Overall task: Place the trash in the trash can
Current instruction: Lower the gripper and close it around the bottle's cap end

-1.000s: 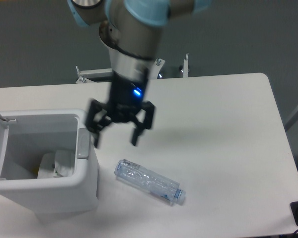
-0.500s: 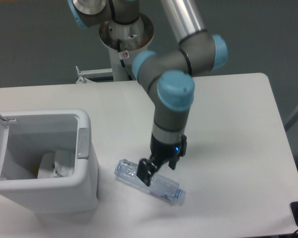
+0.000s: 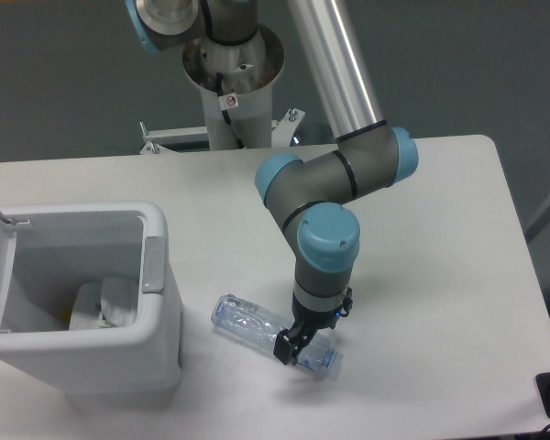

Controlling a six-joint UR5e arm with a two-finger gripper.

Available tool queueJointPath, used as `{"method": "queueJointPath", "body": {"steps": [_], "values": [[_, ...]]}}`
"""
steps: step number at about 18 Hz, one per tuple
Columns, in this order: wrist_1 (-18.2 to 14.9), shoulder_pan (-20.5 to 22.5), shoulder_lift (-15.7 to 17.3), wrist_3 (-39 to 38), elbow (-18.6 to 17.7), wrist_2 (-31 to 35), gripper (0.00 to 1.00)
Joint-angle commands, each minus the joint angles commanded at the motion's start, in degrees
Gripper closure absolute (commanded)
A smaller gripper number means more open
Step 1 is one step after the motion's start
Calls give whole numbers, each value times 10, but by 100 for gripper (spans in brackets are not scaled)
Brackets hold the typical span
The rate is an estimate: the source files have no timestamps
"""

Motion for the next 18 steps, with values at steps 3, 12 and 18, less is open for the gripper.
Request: {"method": "queueJointPath", "body": {"steps": [3, 12, 18], "values": [[0, -8, -19, -13, 18, 9, 0], [-2, -16, -32, -16, 20, 27, 16], [-4, -16, -27, -15, 18, 26, 37]]}}
